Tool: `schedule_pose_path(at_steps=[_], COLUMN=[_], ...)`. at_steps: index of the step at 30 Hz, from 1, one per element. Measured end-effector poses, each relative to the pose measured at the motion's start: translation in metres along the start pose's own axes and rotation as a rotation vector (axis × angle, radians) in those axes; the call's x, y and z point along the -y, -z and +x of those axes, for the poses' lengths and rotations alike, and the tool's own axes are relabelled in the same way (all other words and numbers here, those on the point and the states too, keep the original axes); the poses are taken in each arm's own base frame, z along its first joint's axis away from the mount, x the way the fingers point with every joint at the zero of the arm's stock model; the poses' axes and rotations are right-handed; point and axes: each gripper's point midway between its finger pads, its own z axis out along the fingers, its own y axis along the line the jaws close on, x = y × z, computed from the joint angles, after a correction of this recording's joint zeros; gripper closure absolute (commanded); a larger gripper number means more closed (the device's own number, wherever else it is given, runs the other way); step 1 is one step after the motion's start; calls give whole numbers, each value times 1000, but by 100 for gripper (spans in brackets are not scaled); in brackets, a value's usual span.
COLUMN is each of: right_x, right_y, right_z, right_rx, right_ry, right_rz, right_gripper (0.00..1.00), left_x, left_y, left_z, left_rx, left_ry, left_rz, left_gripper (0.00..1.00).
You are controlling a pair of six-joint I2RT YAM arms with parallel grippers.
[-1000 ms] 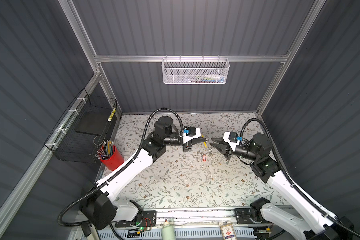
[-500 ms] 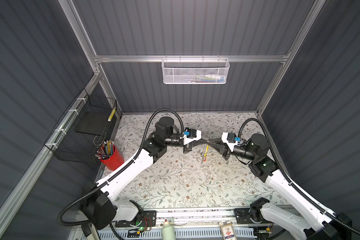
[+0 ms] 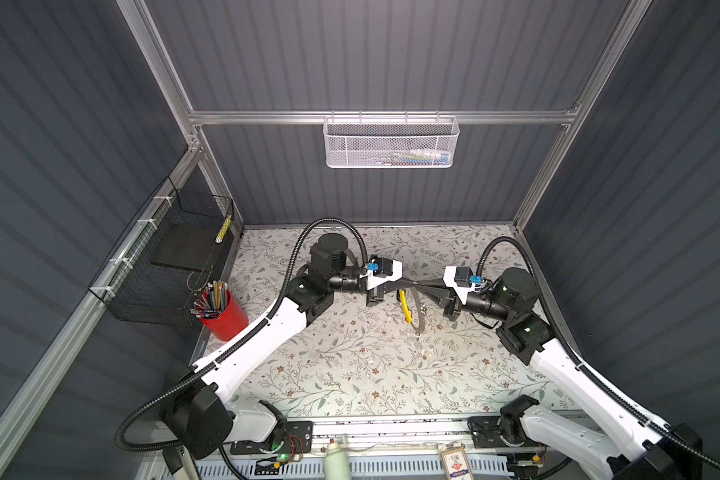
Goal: Put the keys on the keyring
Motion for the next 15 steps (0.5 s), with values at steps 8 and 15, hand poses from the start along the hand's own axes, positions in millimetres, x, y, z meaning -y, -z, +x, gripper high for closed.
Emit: schedule_pose_path(at_steps=[8, 15], right_x=[-2, 0], right_y=[0, 3], right_z=[1, 4], right_rx=[14, -3], right_ry=[6, 40], right_rz=[-4, 25], right_gripper=[97, 100], left_x=[0, -4], left_y=[-1, -1], left_z=[4, 10], left_rx=[-7, -38], left_ry=[3, 2], left_rz=[4, -24], left_gripper=[100, 52])
